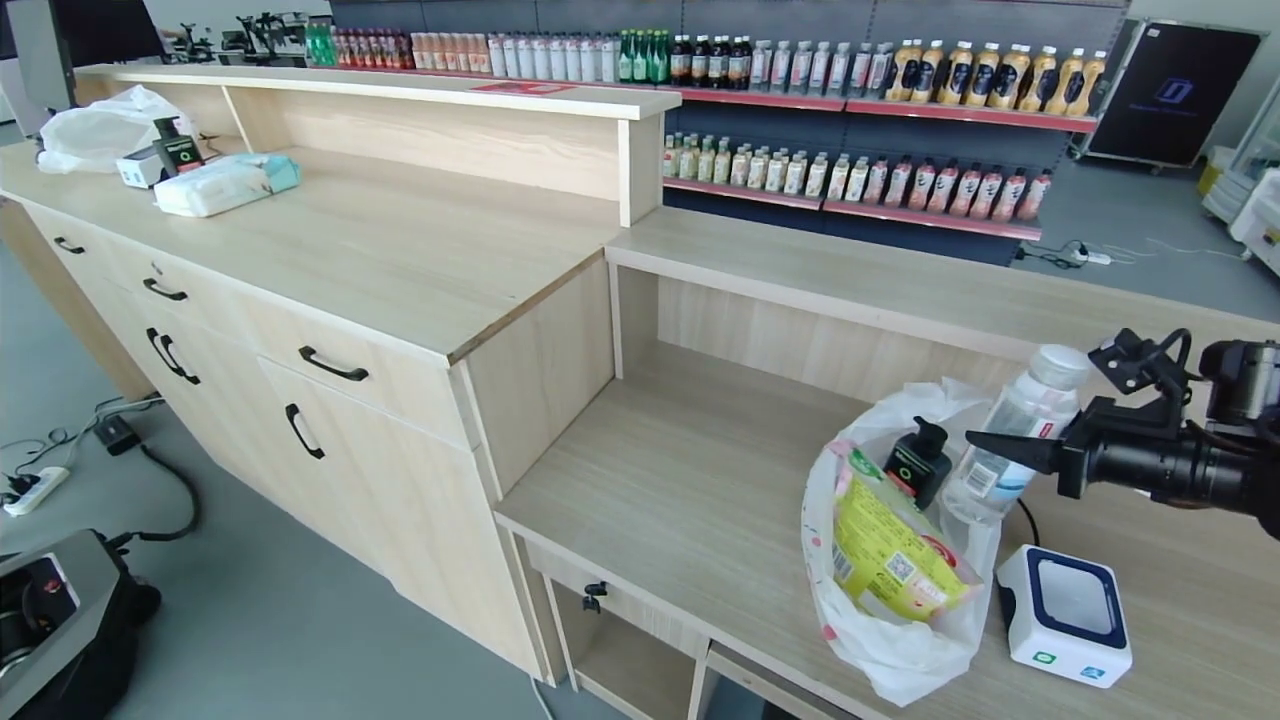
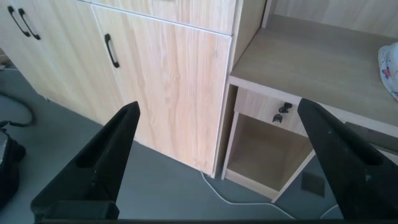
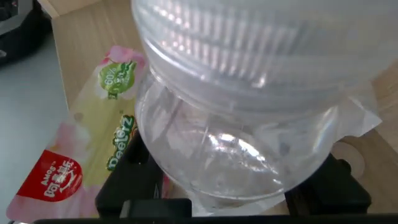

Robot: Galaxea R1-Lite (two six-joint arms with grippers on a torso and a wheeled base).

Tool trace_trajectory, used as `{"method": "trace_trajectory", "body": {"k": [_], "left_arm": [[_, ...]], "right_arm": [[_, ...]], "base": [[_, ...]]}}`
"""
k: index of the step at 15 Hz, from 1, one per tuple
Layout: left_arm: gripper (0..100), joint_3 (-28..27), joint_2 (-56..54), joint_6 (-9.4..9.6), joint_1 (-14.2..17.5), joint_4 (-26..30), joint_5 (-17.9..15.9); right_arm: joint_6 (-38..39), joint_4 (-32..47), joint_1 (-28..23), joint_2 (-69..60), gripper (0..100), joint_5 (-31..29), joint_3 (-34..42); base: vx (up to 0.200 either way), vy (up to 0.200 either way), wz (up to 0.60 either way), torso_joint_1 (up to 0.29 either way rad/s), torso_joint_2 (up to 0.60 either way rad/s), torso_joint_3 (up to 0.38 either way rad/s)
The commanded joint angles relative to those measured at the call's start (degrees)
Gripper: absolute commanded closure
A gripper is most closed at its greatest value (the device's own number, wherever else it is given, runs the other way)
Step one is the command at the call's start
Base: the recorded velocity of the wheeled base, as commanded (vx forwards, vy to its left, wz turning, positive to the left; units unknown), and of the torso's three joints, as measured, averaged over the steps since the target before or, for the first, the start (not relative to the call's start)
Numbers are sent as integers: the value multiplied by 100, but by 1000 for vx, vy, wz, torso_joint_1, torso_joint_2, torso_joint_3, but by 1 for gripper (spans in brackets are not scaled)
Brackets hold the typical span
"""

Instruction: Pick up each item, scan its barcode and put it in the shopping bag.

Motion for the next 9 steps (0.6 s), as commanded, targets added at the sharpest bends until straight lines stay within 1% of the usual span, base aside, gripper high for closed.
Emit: {"method": "trace_trajectory", "body": {"k": [1,3,9], "left_arm": [[0,0,6,1,0,0,-5],[0,0,6,1,0,0,-5],[0,0,6,1,0,0,-5]], "right_arm": [[-26,-229,-1,518,100,136,6],[-34,-378,34,650,100,171,6],[-34,-1336,157,1432,100,180,-91]], "base": [[0,0,0,0,0,0],[0,0,0,0,0,0],[0,0,0,0,0,0]]}}
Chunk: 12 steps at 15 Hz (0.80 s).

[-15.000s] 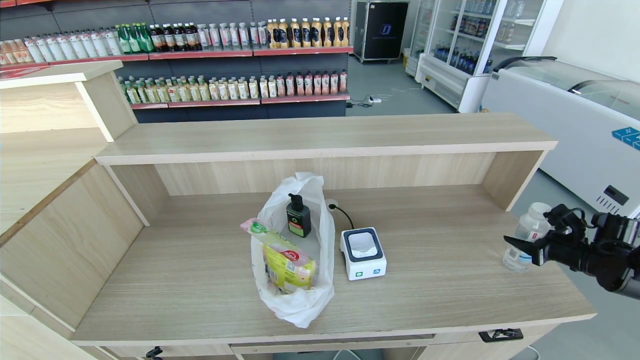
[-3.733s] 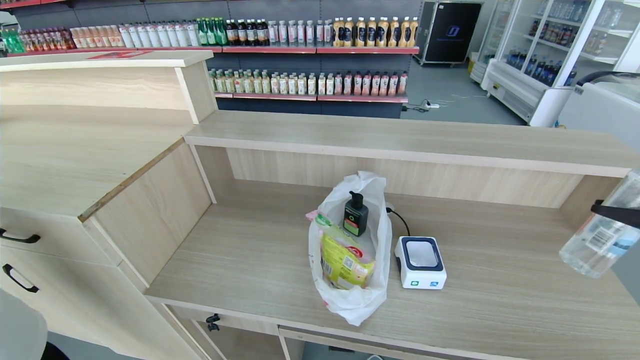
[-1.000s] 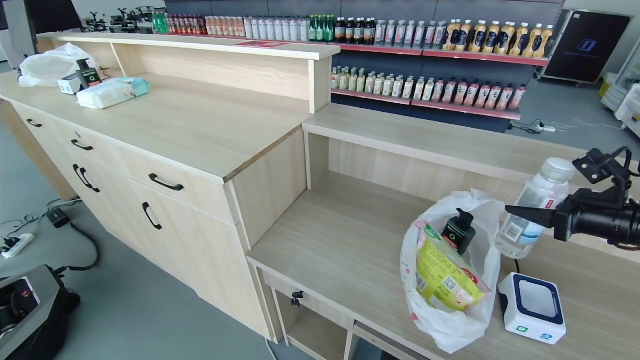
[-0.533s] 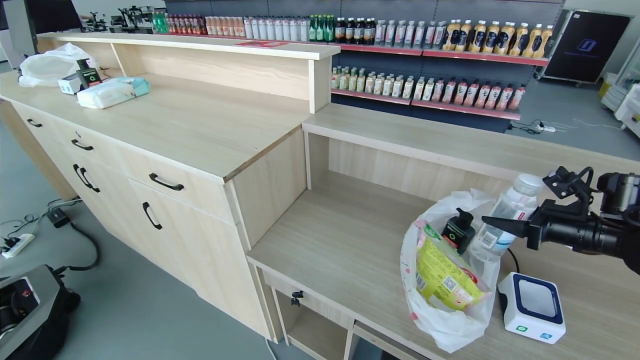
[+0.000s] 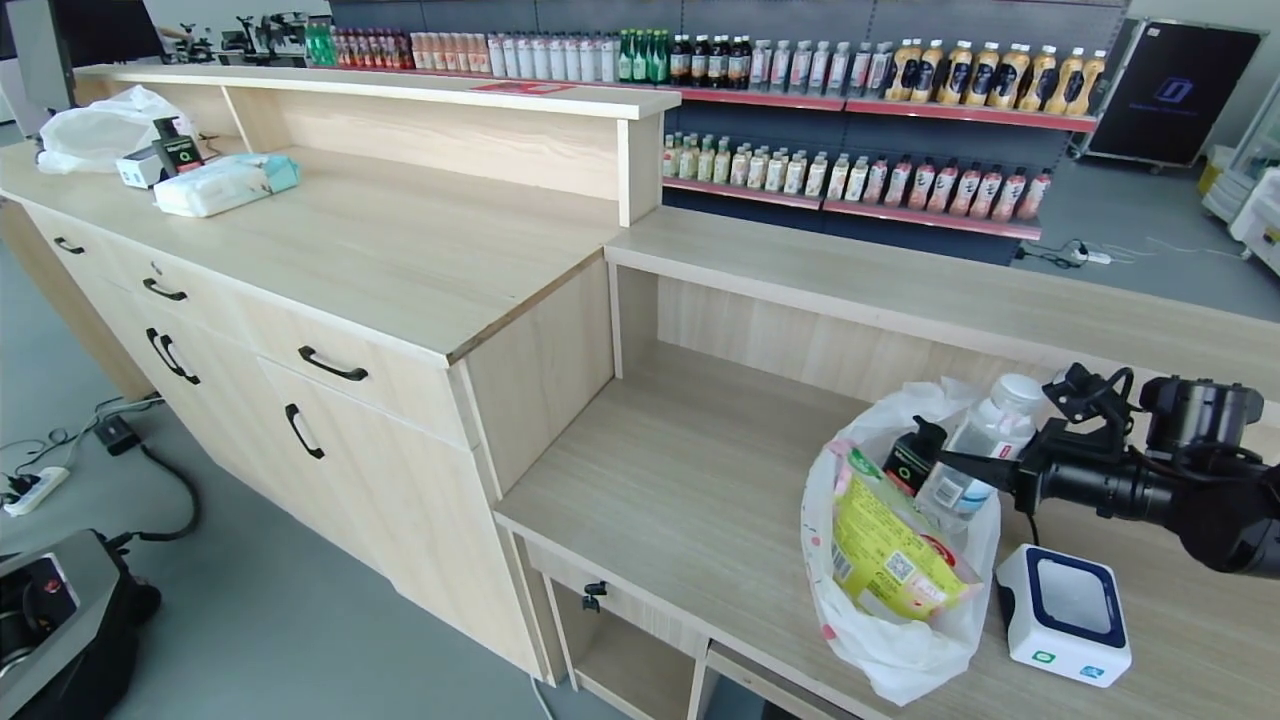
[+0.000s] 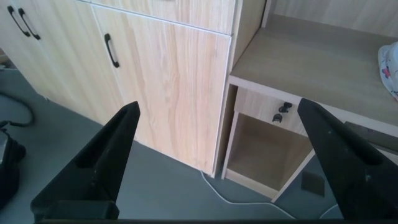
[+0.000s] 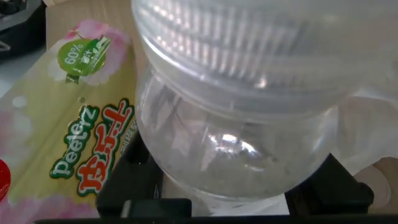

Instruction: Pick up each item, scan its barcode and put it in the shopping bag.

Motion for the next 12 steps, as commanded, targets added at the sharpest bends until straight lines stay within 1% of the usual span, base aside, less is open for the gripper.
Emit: {"method": "trace_trajectory", "body": {"k": [1,4,6,12], "left_arm": [[0,0,6,-1,0,0,-5],[0,0,6,-1,0,0,-5],[0,0,6,-1,0,0,3],[0,0,6,-1,0,0,-5]], "right_arm": [[0,-90,55,344,100,18,-105],[0,-116,178,424,100,141,-140],[8,-459,292,661,100,159,-140],[-27,-1013,415,1135,100,168,-157]], "base": [[0,0,0,0,0,0],[0,0,0,0,0,0],[0,0,0,0,0,0],[0,0,0,0,0,0]]}}
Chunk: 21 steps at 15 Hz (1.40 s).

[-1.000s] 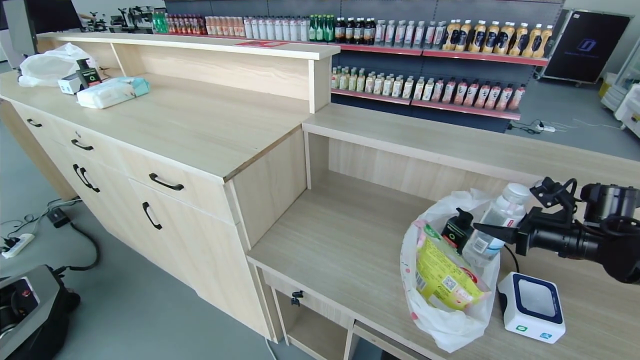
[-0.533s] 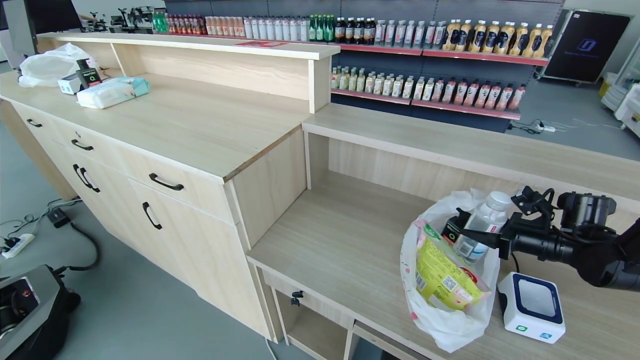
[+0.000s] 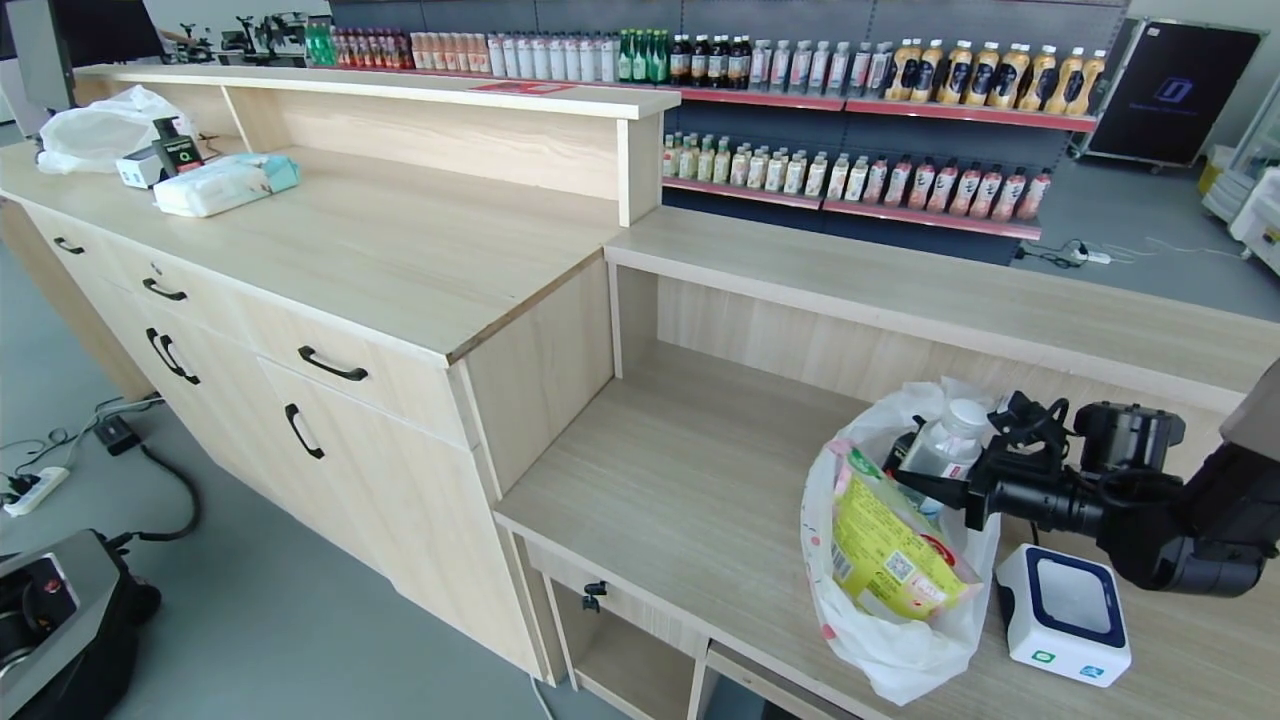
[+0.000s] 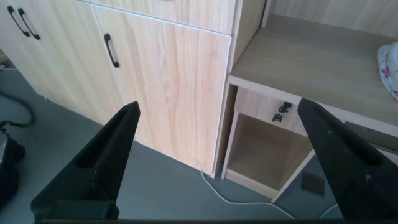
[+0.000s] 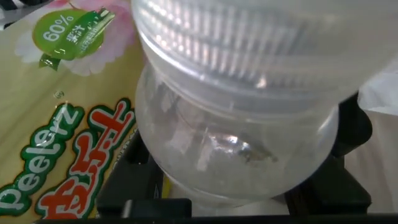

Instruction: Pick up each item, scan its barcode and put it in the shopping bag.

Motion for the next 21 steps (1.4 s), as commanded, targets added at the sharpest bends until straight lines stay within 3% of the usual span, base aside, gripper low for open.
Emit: {"method": "trace_trajectory", "body": {"k": [1,4,21], "left_arm": [[0,0,6,-1,0,0,1],[0,0,6,-1,0,0,-8],[0,0,6,-1,0,0,-8]], "right_arm": [[-69,-42,20,215,100,1,-15],[-605,-59,2,417,100,53,-50],[-798,-7,-15,663,100,115,-138]], "base": [[0,0,0,0,0,0],[0,0,0,0,0,0],[0,0,0,0,0,0]]}}
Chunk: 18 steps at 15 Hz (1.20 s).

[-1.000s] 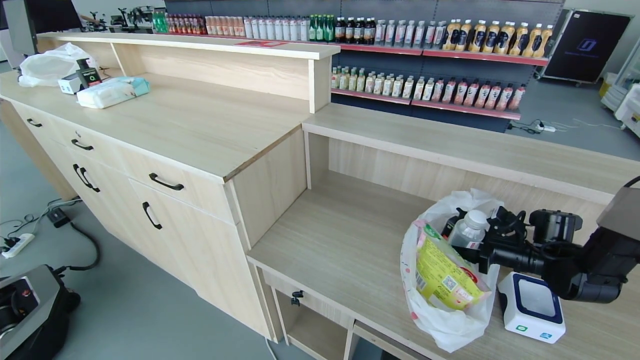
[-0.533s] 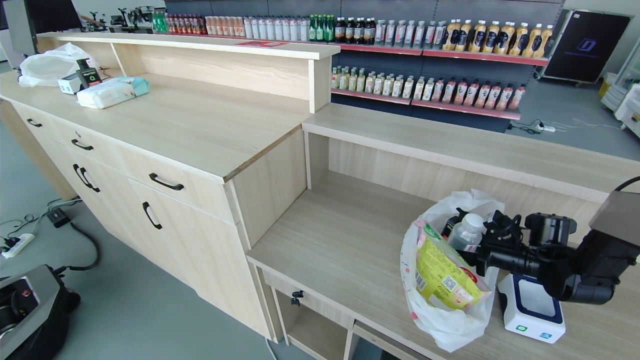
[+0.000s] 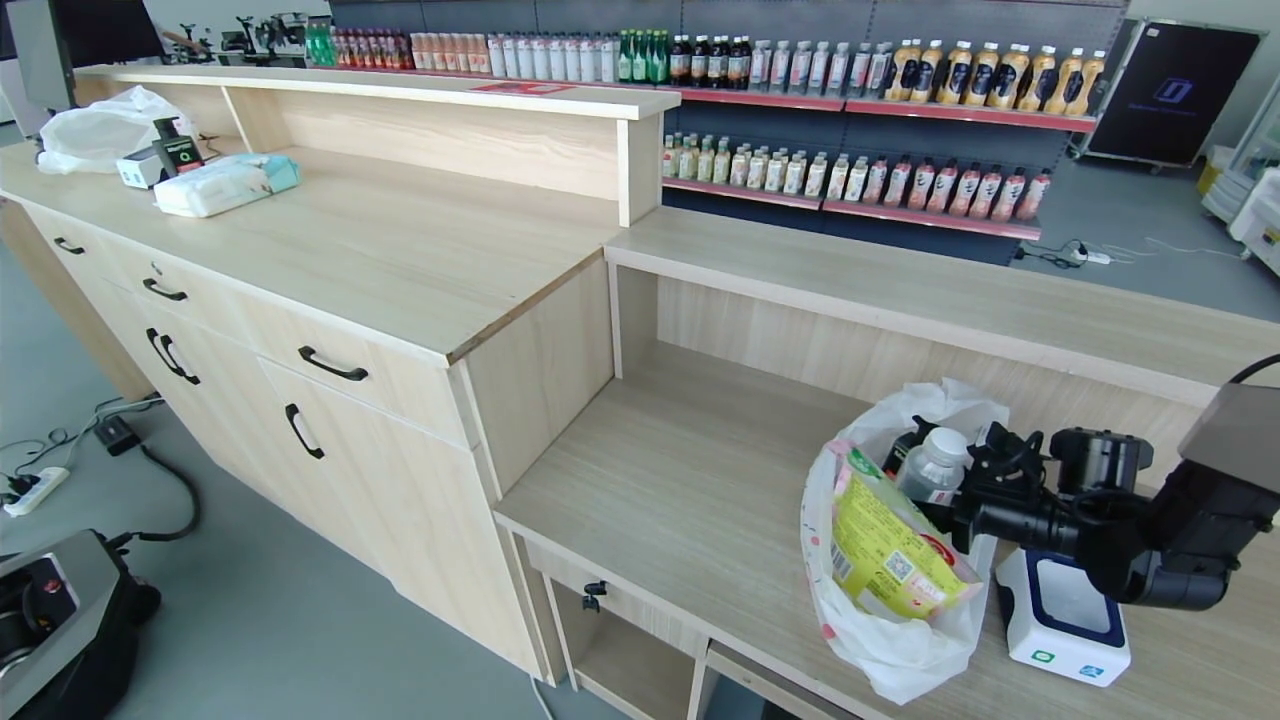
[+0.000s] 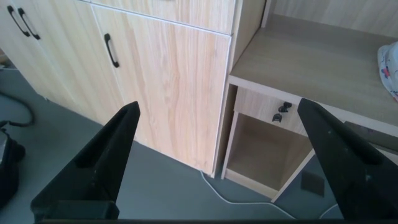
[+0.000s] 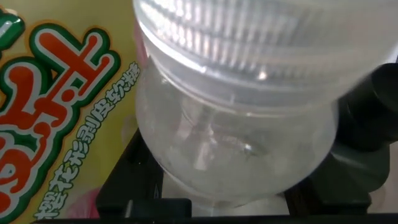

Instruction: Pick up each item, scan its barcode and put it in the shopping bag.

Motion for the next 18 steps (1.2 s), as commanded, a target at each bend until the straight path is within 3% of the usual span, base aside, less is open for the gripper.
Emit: {"method": "trace_trajectory", "body": {"k": [1,2,3,13,18], "left_arm": [[0,0,6,-2,0,0,-2],[0,0,6,-2,0,0,7],[0,0,6,-2,0,0,7],[0,0,6,-2,0,0,-2],[0,0,6,-2,0,0,7]], "right_arm": [[-1,15,-9,8,100,-5,30],[8,15,-9,8,100,-5,13],[8,24,-9,8,0,-5,13],[834,42,-1,-1241,0,127,39],[1106,393,-9,-3464,0,119,523]], "base": [[0,0,0,0,0,0],[0,0,0,0,0,0],[0,0,0,0,0,0],[0,0,0,0,0,0],[0,0,0,0,0,0]]}}
